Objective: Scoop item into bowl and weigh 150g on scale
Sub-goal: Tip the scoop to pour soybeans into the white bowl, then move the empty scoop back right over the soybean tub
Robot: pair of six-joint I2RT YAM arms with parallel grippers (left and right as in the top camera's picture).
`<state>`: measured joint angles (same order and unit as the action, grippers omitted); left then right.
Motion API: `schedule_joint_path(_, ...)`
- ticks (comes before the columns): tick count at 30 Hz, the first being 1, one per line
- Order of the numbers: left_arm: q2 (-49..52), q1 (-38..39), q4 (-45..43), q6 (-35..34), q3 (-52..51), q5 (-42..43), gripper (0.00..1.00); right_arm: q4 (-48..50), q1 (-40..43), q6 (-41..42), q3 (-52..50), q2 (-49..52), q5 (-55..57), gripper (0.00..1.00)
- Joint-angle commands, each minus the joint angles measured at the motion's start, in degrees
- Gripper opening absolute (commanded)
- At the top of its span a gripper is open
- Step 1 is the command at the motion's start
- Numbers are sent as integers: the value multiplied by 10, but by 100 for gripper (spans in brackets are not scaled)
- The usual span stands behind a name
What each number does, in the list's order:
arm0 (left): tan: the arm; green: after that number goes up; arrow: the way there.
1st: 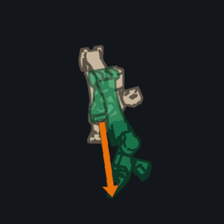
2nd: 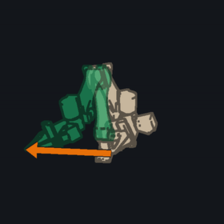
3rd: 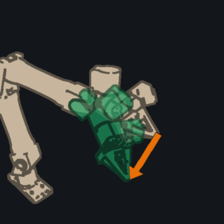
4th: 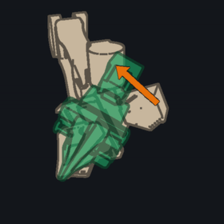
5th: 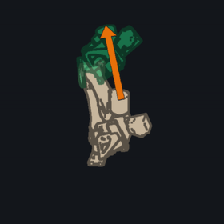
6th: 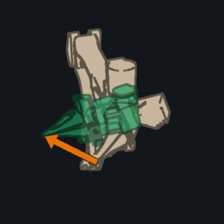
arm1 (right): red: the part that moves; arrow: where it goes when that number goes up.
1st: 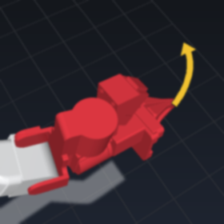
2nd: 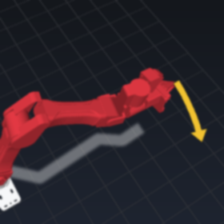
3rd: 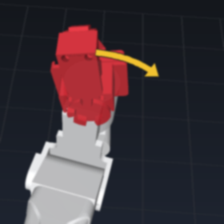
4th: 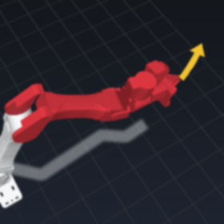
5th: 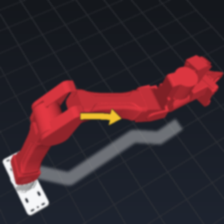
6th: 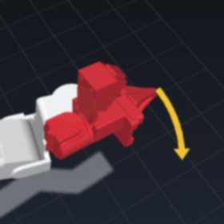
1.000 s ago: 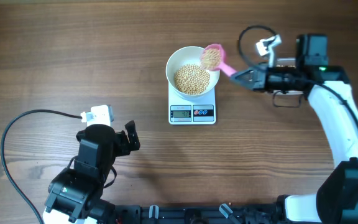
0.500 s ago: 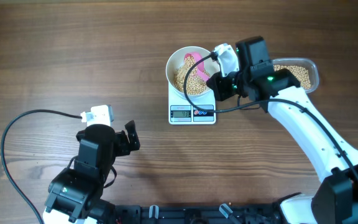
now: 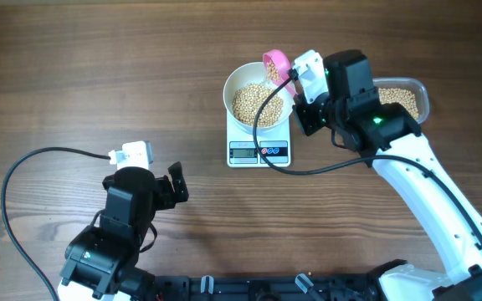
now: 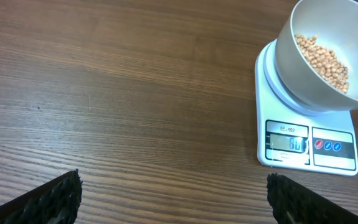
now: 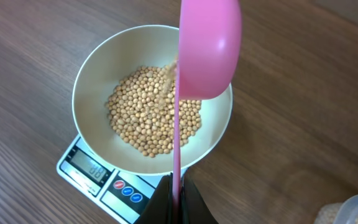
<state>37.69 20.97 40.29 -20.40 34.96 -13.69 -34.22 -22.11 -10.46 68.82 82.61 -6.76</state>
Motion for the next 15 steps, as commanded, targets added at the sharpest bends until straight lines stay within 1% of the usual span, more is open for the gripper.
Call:
schedule_joint_path(1, -1, -4, -1, 6, -4, -7, 100, -10, -15, -50, 17, -11, 53, 4)
schedule_joint_path(2, -1, -4, -1, 6, -4, -7, 100, -15, -28, -66, 17, -11, 89, 5)
schedule_joint_path(4, -1, -4, -1, 7, -4, -7, 100, -12, -49, -86, 17, -11, 127, 4)
schedule_joint_path(9, -1, -4, -1, 7, -4, -7, 100, 0, -90, -114, 17, -11, 193, 4)
schedule_joint_path(14, 1, -4, 1, 7, -4, -7, 100, 3, -91, -116, 17, -11, 194, 4)
schedule_joint_path(15, 2, -4, 1, 7, -4, -7, 100, 3, -91, -105, 17, -11, 185, 4)
